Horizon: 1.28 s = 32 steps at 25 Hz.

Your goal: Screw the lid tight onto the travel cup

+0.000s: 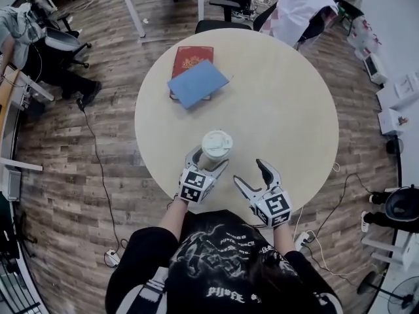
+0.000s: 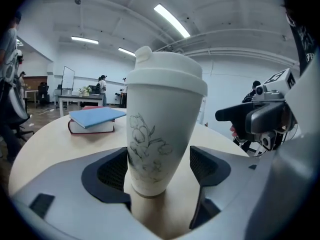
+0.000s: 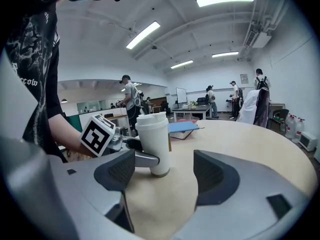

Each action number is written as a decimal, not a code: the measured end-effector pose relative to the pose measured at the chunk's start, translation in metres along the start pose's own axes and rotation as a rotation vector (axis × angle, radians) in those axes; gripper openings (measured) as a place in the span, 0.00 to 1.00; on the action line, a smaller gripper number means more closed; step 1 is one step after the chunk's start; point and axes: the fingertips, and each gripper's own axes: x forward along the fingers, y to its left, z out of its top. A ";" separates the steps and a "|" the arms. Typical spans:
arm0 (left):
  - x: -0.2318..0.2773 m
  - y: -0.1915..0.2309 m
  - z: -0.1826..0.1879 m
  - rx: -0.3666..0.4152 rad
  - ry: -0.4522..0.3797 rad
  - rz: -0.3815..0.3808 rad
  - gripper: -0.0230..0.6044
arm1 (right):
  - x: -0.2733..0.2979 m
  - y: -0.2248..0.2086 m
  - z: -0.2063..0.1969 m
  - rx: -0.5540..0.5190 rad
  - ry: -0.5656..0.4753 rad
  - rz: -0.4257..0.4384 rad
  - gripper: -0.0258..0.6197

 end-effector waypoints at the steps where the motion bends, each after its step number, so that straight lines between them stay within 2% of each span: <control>1: 0.003 0.001 0.000 0.002 0.000 0.001 0.66 | 0.001 0.001 -0.001 -0.005 0.009 0.006 0.59; 11: 0.012 0.005 0.009 0.022 -0.015 -0.014 0.66 | 0.016 0.006 0.022 -0.079 0.023 0.093 0.59; 16: 0.014 0.006 0.004 0.031 -0.005 -0.025 0.66 | 0.027 0.010 0.038 -0.185 0.084 0.239 0.56; 24: 0.013 0.006 0.002 0.046 0.002 -0.039 0.66 | 0.041 0.015 0.083 -0.514 0.161 0.426 0.56; 32: 0.013 0.006 0.000 0.060 0.011 -0.050 0.66 | 0.061 0.032 0.095 -0.828 0.328 0.622 0.60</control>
